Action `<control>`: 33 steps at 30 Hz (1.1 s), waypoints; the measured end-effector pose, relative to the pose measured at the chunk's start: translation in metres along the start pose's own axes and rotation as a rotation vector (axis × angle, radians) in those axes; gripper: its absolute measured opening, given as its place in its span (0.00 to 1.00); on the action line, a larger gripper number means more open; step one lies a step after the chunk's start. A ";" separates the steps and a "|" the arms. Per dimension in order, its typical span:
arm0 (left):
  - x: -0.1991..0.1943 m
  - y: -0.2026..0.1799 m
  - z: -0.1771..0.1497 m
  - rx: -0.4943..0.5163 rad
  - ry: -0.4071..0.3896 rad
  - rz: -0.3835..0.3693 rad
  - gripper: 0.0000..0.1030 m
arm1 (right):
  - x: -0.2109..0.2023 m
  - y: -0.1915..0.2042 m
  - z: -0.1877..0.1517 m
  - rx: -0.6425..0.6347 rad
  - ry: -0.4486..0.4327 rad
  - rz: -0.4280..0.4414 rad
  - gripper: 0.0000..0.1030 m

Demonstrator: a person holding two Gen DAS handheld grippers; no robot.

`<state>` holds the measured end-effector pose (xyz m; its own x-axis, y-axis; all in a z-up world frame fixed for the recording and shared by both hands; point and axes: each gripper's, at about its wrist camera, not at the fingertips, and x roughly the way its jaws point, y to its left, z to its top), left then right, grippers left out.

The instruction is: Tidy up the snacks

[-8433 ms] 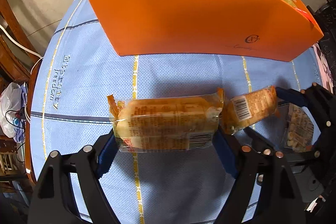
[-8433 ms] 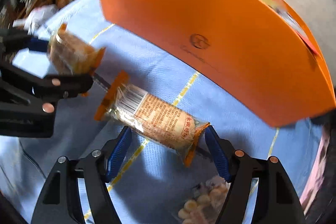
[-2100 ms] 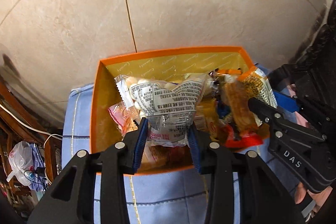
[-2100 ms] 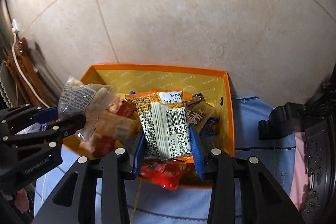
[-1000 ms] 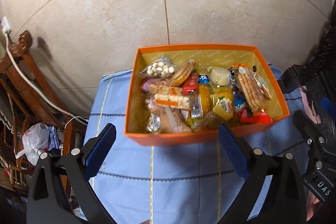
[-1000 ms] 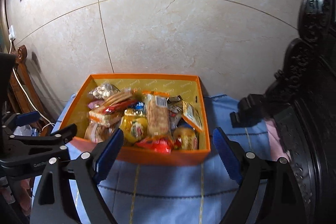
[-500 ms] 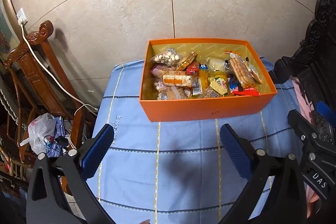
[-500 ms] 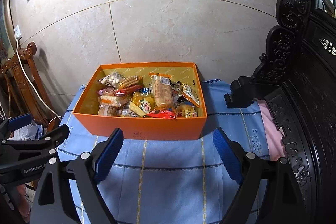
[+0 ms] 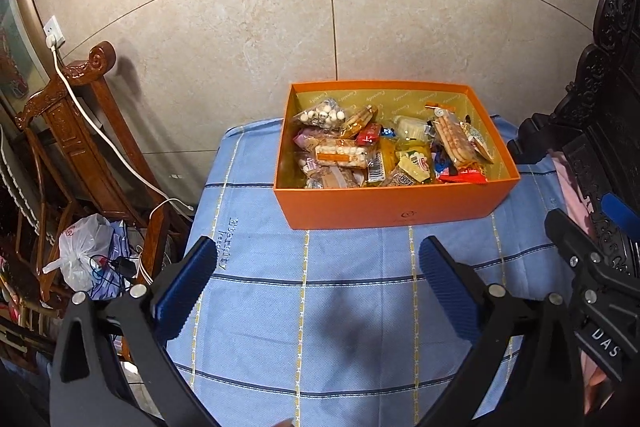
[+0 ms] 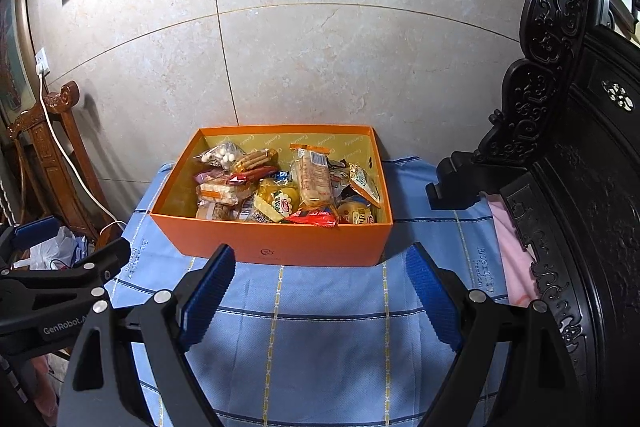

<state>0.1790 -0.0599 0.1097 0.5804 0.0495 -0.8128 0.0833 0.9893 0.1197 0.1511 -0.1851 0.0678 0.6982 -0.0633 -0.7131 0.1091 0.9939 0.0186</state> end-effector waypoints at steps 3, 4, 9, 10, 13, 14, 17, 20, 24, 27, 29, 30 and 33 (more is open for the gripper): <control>0.001 0.001 0.000 -0.001 0.006 -0.005 0.96 | 0.000 0.001 0.001 -0.002 0.001 0.000 0.85; 0.001 0.001 0.000 -0.002 0.007 -0.006 0.96 | 0.000 0.002 0.001 -0.003 0.001 -0.001 0.85; 0.004 0.002 0.001 -0.012 0.019 -0.011 0.96 | 0.001 0.002 0.001 -0.004 0.003 0.001 0.85; 0.005 0.002 0.001 -0.013 0.024 -0.011 0.96 | 0.002 0.002 0.002 -0.004 0.005 0.003 0.85; 0.009 0.003 0.000 -0.020 0.037 -0.012 0.96 | 0.005 0.002 0.002 -0.005 0.008 0.005 0.85; 0.010 0.005 0.000 -0.025 0.041 -0.016 0.96 | 0.006 0.001 0.002 -0.005 0.009 0.005 0.85; 0.012 0.005 0.000 -0.021 0.039 -0.003 0.96 | 0.007 0.001 0.002 -0.003 0.012 0.006 0.85; 0.013 0.005 -0.001 -0.020 0.038 -0.006 0.96 | 0.007 0.001 0.002 -0.002 0.012 0.006 0.85; 0.012 0.007 -0.001 -0.034 0.017 -0.018 0.96 | 0.009 0.002 0.002 -0.009 0.013 0.009 0.85; 0.008 0.005 -0.001 -0.026 -0.012 -0.008 0.96 | 0.011 0.002 0.001 -0.012 0.016 0.010 0.85; 0.006 0.004 -0.002 -0.021 -0.026 0.003 0.96 | 0.012 0.002 0.000 -0.012 0.018 0.012 0.85; 0.005 0.004 -0.002 -0.022 -0.028 0.001 0.96 | 0.012 0.003 0.000 -0.014 0.019 0.013 0.85; 0.005 0.004 -0.001 -0.018 -0.030 0.010 0.96 | 0.012 0.004 0.000 -0.015 0.019 0.013 0.85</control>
<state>0.1815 -0.0558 0.1054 0.6054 0.0559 -0.7939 0.0623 0.9911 0.1173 0.1602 -0.1825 0.0592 0.6857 -0.0483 -0.7263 0.0894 0.9958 0.0182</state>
